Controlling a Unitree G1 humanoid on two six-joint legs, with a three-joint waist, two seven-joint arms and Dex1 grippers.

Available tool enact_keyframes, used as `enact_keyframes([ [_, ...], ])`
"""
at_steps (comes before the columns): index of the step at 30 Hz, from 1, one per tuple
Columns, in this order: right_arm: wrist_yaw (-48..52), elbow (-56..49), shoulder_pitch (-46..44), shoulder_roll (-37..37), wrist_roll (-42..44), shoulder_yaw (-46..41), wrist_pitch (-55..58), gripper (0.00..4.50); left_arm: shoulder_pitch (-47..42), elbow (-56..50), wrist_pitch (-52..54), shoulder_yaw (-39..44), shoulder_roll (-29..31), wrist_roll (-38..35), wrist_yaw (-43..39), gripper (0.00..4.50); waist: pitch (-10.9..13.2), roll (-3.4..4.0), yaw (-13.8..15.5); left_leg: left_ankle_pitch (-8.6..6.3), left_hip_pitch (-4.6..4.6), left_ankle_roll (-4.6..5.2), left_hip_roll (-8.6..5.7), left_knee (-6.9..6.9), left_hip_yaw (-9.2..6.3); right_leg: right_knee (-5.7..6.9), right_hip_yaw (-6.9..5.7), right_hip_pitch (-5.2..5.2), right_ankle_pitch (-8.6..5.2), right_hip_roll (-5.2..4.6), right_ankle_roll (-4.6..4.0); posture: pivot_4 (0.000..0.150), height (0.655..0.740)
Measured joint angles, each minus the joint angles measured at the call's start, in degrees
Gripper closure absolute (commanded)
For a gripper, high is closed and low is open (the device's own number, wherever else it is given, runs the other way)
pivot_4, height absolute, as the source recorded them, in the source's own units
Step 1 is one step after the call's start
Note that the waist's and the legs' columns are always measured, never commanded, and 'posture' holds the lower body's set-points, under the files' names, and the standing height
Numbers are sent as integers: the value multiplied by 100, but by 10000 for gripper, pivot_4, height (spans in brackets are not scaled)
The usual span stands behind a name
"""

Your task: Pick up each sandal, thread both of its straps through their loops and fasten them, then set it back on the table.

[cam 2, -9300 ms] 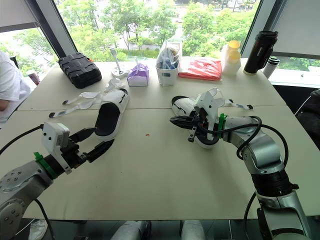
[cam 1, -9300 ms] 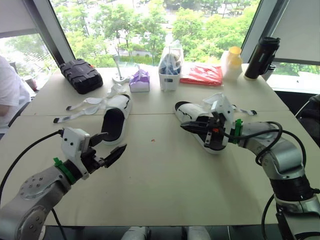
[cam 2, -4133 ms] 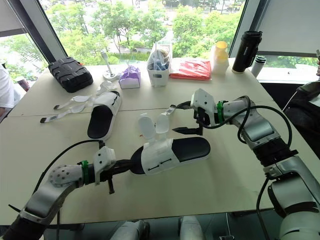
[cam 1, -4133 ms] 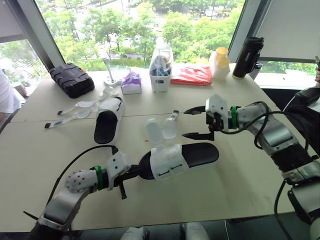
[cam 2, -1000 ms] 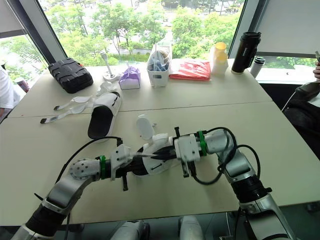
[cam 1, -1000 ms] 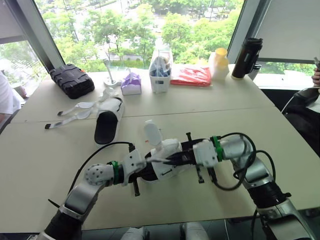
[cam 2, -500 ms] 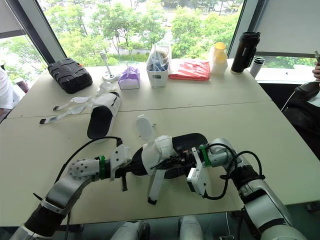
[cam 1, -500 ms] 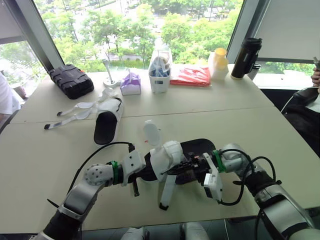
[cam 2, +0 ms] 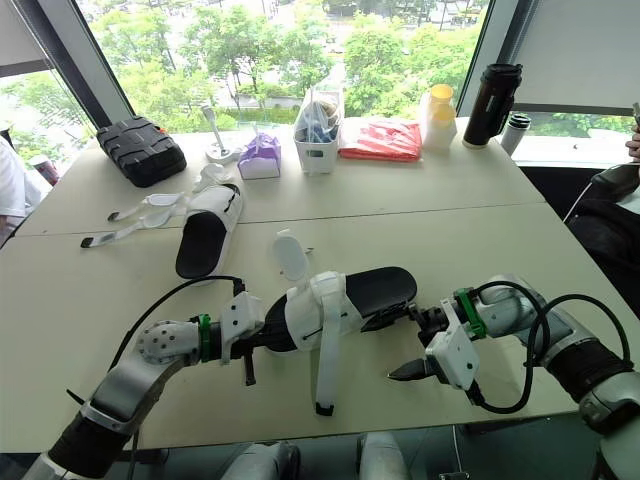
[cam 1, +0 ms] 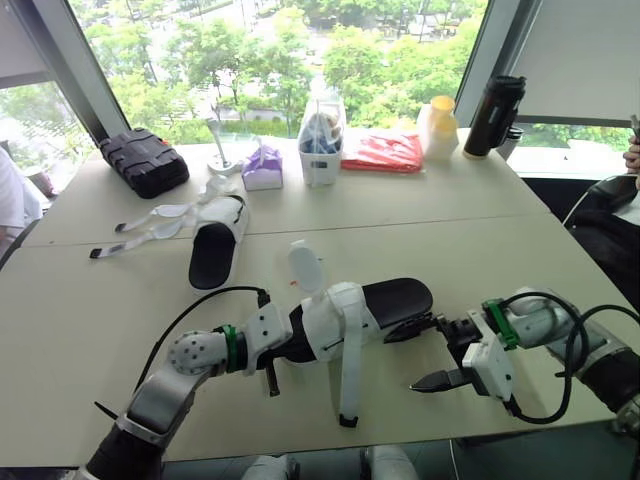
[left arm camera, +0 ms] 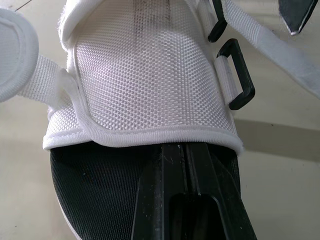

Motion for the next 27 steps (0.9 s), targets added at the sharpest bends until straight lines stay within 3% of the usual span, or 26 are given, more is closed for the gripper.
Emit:
enact_keyframes([
  [6, 43, -1444, 220, -437, 1707, -668, 4233, 176, -39, 55, -141, -121, -82, 102, -8, 45000, -6, 7, 92, -9, -4, 14, -1, 4, -2, -14, 6, 0, -1, -3, -1, 1500, 7400],
  [13, -257, -2030, 104, -324, 2992, -827, 8571, 176, -135, 131, -319, -273, -129, 203, -21, 45000, -9, 10, 180, -17, -18, 28, -8, 6, 2, -27, 2, -6, 1, -15, 5, 1500, 7400],
  [19, -510, -2208, 144, 198, 3301, -1078, 10145, 176, -174, 107, -354, -344, -123, 309, -21, 45000, -12, 4, 266, -19, -19, 31, -9, 8, 8, -29, -1, -6, 1, -13, 9, 1500, 7400],
  [27, -1558, -1838, 66, 1703, 3841, -1774, 11812, 176, -118, 12, -349, -374, -107, 362, -16, 45000, -16, 0, 273, -19, -19, 31, -8, 7, 6, -28, -2, -9, 2, -11, 11, 1500, 7400],
])
